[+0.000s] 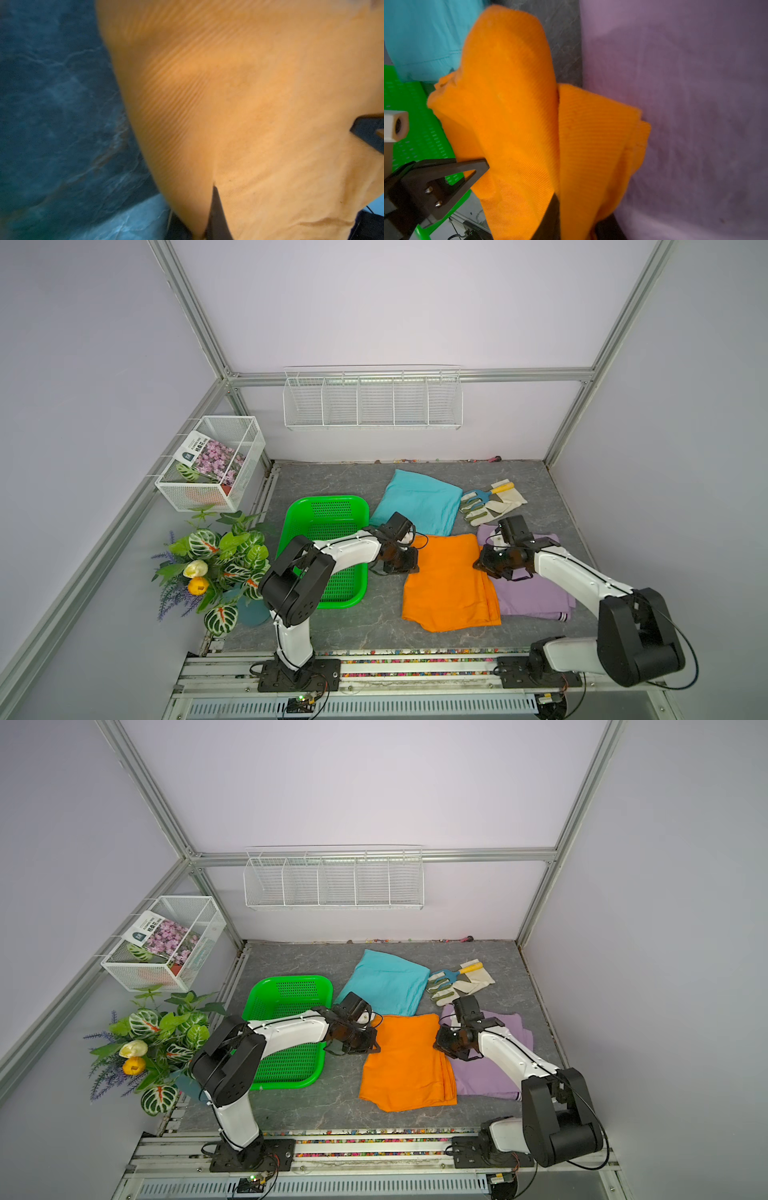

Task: Put the folded long pants in the basket
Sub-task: Pick up the long pant at the center of the board, then place the long pant in the basket.

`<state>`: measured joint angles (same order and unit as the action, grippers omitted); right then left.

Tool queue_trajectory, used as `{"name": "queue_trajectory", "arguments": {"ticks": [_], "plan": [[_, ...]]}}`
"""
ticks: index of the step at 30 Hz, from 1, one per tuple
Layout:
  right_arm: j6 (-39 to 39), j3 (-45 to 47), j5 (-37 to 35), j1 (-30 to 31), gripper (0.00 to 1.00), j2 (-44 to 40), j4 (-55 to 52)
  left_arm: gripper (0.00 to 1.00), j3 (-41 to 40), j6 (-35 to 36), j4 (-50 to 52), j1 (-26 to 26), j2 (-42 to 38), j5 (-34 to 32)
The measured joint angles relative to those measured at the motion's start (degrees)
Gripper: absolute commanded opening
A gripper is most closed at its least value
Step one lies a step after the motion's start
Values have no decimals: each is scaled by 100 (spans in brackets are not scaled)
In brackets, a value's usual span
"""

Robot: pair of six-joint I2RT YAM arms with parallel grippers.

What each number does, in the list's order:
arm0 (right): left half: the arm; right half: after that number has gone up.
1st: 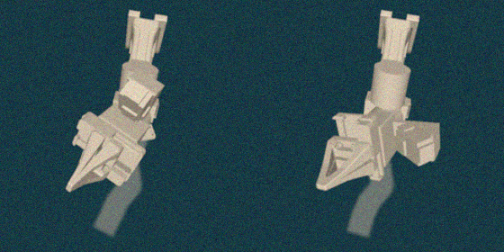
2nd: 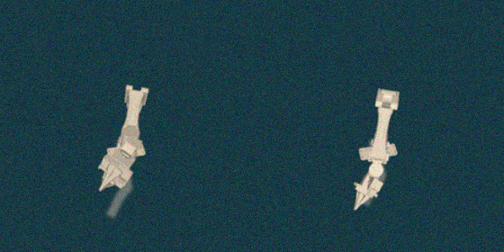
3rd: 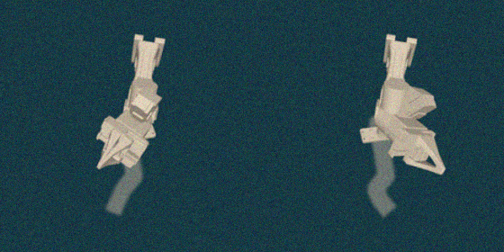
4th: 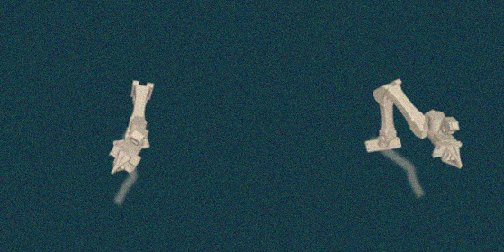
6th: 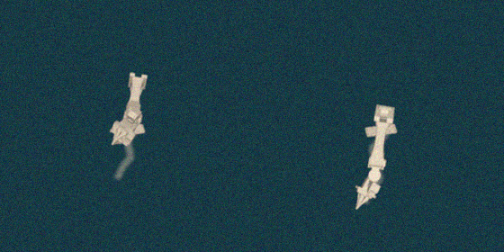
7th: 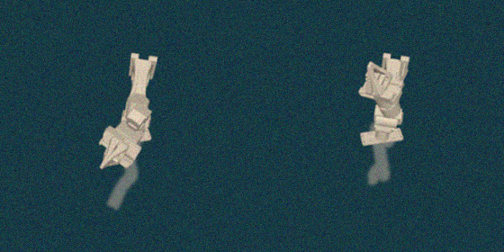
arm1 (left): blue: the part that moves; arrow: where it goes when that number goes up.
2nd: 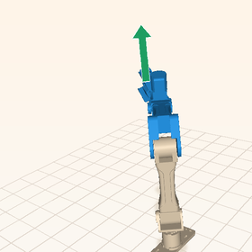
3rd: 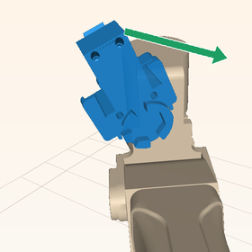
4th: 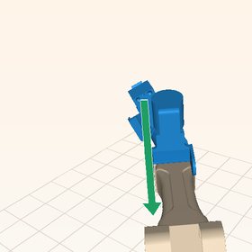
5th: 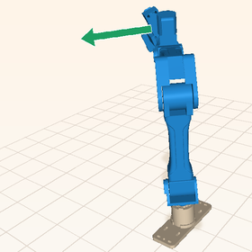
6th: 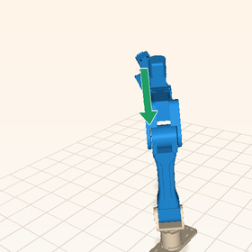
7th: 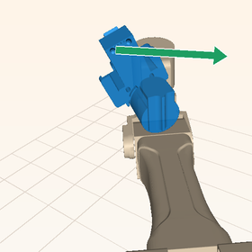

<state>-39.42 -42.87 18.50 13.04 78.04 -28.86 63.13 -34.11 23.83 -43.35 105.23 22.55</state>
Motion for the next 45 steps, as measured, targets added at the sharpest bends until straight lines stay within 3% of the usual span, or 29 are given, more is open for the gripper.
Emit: {"name": "queue_trajectory", "arguments": {"ticks": [9,26,34,45], "plan": [[83,-361,-328,411,0,17,-205,0,247,-13,461,-7,-166,-85],[76,-1932,-570,1556,0,326,-267,0,1510,103,2028,356,-1537,-297],[37,-3327,-706,2380,0,1161,-140,0,1974,343,2977,1027,-2225,-852],[-236,-5097,-841,3403,0,2680,387,0,2426,817,3971,2533,-2592,-1252]]}}
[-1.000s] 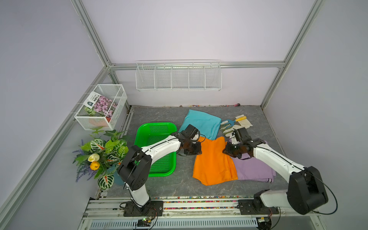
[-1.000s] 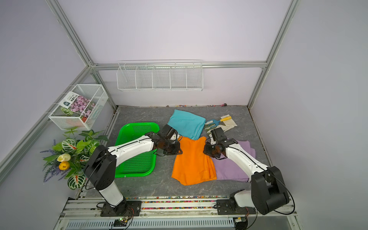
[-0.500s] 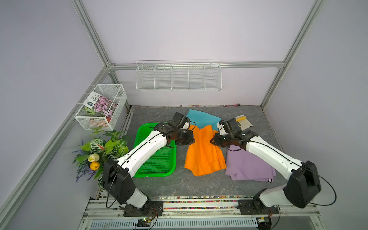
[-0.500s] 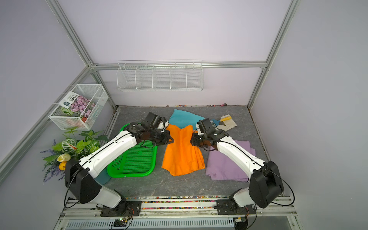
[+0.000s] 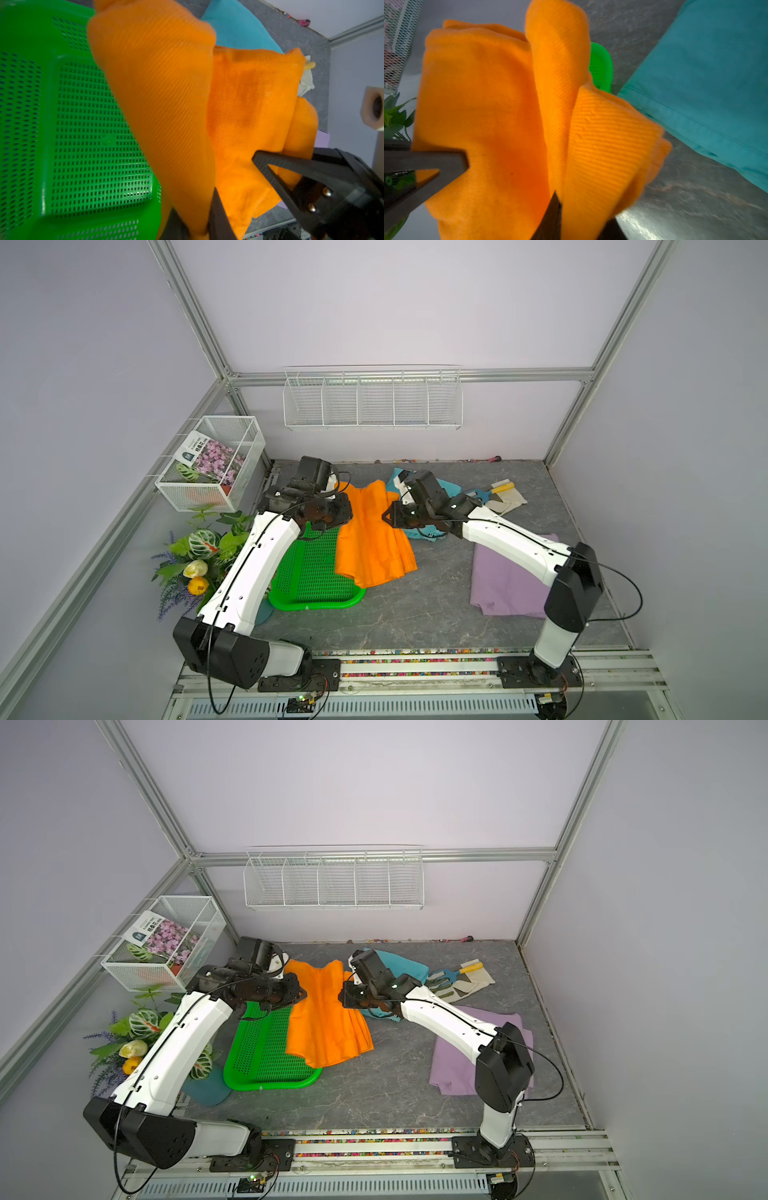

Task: Put the folded long pants in the basket
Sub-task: Place the long pant in the basket.

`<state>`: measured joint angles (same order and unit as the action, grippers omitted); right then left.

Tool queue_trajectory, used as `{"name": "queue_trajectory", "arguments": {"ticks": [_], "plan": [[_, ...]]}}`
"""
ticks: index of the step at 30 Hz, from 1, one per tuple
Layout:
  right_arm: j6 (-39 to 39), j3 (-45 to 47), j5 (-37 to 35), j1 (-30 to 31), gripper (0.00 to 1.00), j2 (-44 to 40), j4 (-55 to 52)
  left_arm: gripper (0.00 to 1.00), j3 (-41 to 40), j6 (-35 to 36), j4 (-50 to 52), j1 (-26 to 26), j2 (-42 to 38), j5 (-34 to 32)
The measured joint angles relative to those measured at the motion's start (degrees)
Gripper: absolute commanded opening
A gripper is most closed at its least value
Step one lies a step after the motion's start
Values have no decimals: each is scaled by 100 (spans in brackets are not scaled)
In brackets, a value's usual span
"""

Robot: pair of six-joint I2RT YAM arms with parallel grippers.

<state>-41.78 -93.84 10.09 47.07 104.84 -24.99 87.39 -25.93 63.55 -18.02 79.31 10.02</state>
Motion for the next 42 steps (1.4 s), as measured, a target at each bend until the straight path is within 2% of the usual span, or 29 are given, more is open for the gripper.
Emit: {"name": "queue_trajectory", "arguments": {"ticks": [5,10,16,20,30,42], "plan": [[-24,-918,-37,400,0,824,153,0,566,236,291,326,107,-337],[-66,-1399,-136,643,0,1292,229,0,699,439,411,616,175,-608],[-240,-1440,-219,702,0,1539,369,0,664,695,417,841,409,-811],[-468,-1464,-310,702,0,1725,424,0,221,896,2,938,433,-1008],[-885,-1464,-599,793,0,2140,352,0,-459,1054,-553,940,1014,-1504],[-1093,-1464,-1021,813,0,2302,-20,0,-632,1147,-774,940,1537,-1683]]}}
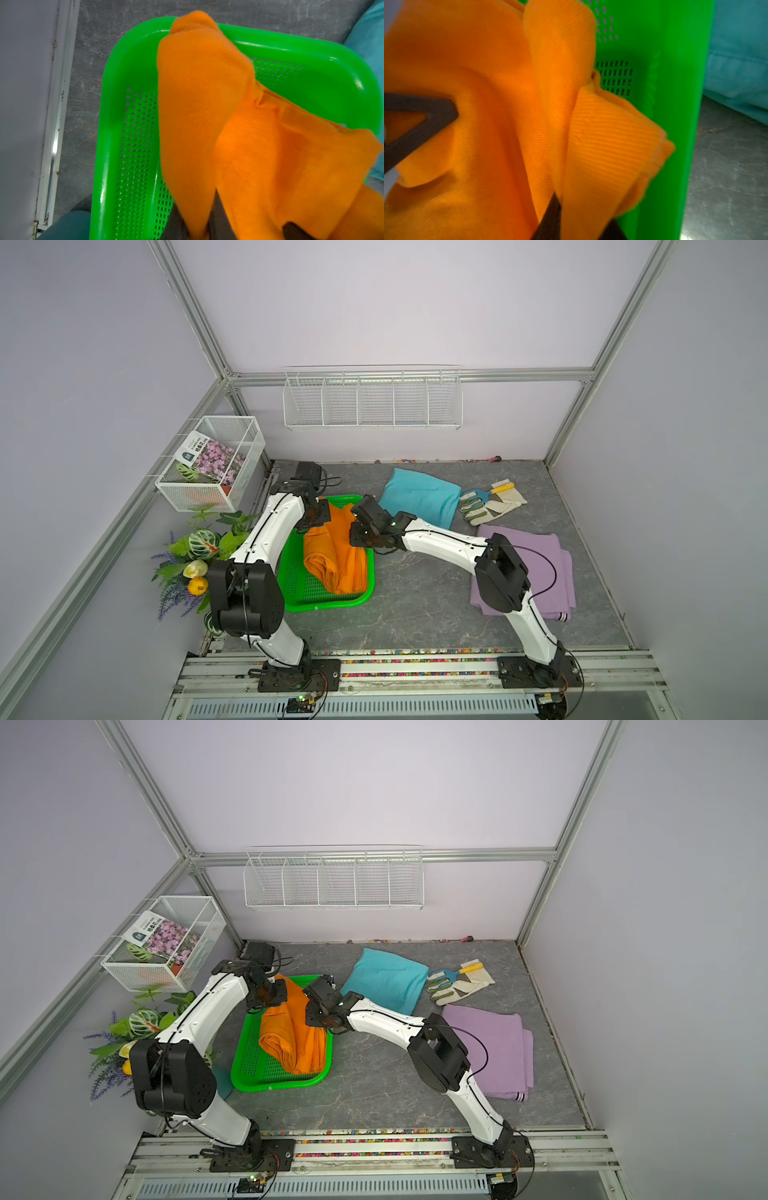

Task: Put the folded long pants in the basket
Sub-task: Place the long pant in the basket, then move the long pant to the center of the board.

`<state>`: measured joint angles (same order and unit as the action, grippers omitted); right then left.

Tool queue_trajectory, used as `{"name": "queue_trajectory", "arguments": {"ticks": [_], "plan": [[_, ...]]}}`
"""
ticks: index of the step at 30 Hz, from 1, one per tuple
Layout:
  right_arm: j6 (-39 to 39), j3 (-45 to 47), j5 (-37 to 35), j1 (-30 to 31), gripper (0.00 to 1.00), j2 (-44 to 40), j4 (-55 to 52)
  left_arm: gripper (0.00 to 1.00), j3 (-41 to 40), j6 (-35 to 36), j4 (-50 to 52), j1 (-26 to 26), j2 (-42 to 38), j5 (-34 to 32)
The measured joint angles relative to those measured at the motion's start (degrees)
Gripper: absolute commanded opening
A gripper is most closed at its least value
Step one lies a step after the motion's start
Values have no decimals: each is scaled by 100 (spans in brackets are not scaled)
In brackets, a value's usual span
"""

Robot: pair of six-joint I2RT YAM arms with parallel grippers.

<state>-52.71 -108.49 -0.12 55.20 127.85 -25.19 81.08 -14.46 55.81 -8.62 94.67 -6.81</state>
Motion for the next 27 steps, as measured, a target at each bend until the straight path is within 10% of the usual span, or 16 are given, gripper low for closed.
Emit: {"name": "queue_trajectory", "arguments": {"ticks": [2,6,11,24,27], "plan": [[2,0,-4,-9,0,11,-72,3,-136,0,-74,0,63,-7],[20,0,66,-33,0,48,-160,58,-278,-20,-186,2,136,-144],[111,0,186,-48,0,79,-264,76,-229,-142,-387,39,103,-385],[385,-42,531,-190,0,151,-188,76,50,-245,-551,37,-728,122],[577,-116,507,-212,27,168,-289,76,50,-291,-619,37,-837,332]]}}
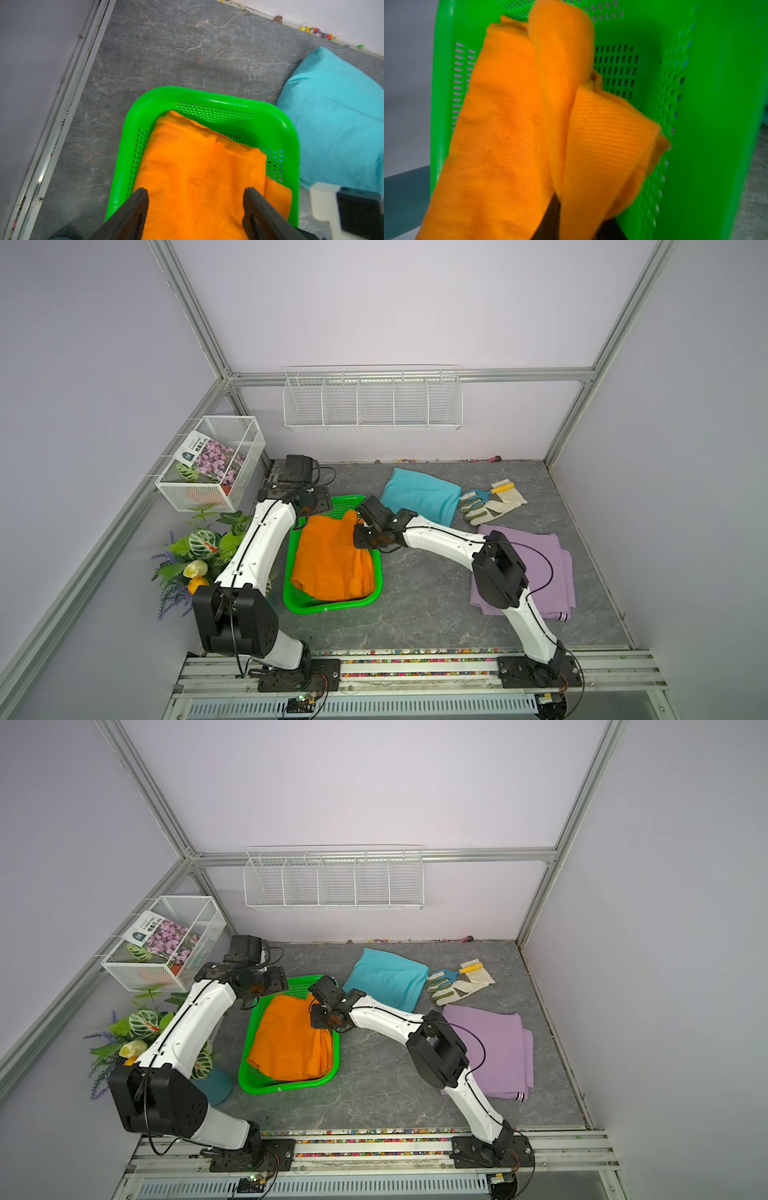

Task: Put the folded long pants in the basket
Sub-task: Move the long pant to the center of the board.

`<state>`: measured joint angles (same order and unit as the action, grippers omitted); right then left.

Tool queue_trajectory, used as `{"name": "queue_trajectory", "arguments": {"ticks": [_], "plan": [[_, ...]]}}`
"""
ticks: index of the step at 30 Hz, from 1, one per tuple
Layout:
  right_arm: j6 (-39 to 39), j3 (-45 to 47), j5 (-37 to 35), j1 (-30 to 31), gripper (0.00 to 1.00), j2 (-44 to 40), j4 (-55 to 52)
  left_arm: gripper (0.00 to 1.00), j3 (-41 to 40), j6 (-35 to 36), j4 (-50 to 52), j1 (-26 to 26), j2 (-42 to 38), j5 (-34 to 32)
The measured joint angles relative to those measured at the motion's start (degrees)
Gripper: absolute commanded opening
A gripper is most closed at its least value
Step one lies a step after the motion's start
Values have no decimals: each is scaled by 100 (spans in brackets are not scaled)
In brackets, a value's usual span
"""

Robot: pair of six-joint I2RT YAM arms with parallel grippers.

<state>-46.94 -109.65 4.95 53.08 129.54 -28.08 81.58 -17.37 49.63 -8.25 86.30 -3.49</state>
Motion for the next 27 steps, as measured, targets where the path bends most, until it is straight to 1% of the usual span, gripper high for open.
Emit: {"name": "queue_trajectory", "arguments": {"ticks": [2,3,5,8,10,12,16,21,27], "plan": [[61,-103,55,-26,45,57,-61,76,-4,-20,-26,0,-48,111],[96,-188,111,-39,53,83,-63,76,-7,-24,-35,0,-76,177],[164,-269,153,-57,60,85,-81,76,-17,-44,-61,-2,-136,282],[269,-297,216,-103,67,76,-81,76,-17,-61,-116,-7,-212,413],[334,-297,219,-129,76,44,-85,76,-17,-63,-149,-13,-251,492],[448,-297,192,-146,83,-20,-98,76,-17,-66,-179,-28,-267,549],[737,-354,35,-199,87,-166,-236,76,-17,-105,-199,-61,-267,638],[951,-433,-55,-289,85,-435,-256,76,-17,-107,-232,-76,-271,662],[1106,-463,-164,-337,84,-737,-315,74,-17,-192,-258,-142,-306,802]]}}
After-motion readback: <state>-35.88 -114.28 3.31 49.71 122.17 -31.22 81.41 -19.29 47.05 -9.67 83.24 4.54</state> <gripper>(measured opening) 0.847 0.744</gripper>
